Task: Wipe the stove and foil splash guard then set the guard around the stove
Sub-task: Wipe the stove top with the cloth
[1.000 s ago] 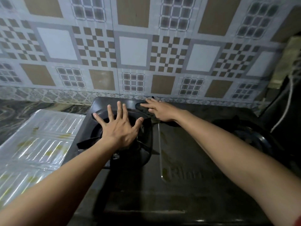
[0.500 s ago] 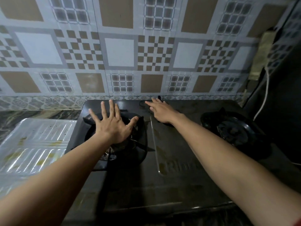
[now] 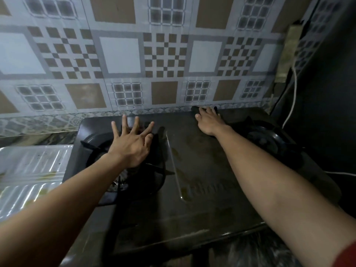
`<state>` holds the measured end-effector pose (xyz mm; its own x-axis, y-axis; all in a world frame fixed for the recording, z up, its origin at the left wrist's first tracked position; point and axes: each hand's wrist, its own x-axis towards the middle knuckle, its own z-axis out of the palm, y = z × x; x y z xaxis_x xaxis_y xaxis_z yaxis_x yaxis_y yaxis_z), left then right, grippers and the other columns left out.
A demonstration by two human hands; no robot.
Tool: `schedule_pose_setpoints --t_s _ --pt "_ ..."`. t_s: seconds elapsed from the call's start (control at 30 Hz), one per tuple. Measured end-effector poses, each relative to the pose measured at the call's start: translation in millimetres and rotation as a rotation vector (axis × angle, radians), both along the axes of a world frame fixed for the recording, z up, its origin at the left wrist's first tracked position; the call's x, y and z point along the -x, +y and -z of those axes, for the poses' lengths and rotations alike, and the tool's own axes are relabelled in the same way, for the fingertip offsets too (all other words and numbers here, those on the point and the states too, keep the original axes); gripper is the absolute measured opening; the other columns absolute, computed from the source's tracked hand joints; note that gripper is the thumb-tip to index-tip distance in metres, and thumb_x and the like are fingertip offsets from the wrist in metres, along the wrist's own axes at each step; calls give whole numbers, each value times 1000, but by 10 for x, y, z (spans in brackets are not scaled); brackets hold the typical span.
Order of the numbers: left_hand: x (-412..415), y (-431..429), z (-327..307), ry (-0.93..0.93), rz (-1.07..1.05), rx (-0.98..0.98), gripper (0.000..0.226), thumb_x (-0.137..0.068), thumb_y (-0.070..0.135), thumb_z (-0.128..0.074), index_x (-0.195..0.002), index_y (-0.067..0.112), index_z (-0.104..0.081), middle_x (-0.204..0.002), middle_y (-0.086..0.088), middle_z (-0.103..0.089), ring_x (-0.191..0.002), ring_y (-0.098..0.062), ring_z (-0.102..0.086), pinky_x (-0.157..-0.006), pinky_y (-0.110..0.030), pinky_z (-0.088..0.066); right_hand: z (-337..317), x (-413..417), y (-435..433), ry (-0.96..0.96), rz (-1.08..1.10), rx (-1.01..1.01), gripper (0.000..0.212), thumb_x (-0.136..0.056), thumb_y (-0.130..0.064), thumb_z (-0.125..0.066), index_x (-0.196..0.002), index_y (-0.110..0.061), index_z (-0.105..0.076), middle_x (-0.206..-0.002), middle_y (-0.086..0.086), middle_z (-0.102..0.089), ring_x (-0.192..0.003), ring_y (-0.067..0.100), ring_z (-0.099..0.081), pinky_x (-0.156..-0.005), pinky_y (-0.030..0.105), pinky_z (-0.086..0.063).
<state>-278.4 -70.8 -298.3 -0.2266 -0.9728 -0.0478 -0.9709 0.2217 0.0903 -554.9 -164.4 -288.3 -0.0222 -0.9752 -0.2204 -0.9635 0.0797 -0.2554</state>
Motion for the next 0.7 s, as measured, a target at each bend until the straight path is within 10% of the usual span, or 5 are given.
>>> schedule_pose_setpoints --t_s 0.7 --pt "14 179 28 83 -29 -50 63 -102 53 -10 -155 36 20 -164 -20 15 -143 -46 32 -115 -60 18 109 -147 815 43 -1 69 53 -106 -42 -15 -157 -27 -13 -166 5 -1 -152 26 0 -122 46 -3"
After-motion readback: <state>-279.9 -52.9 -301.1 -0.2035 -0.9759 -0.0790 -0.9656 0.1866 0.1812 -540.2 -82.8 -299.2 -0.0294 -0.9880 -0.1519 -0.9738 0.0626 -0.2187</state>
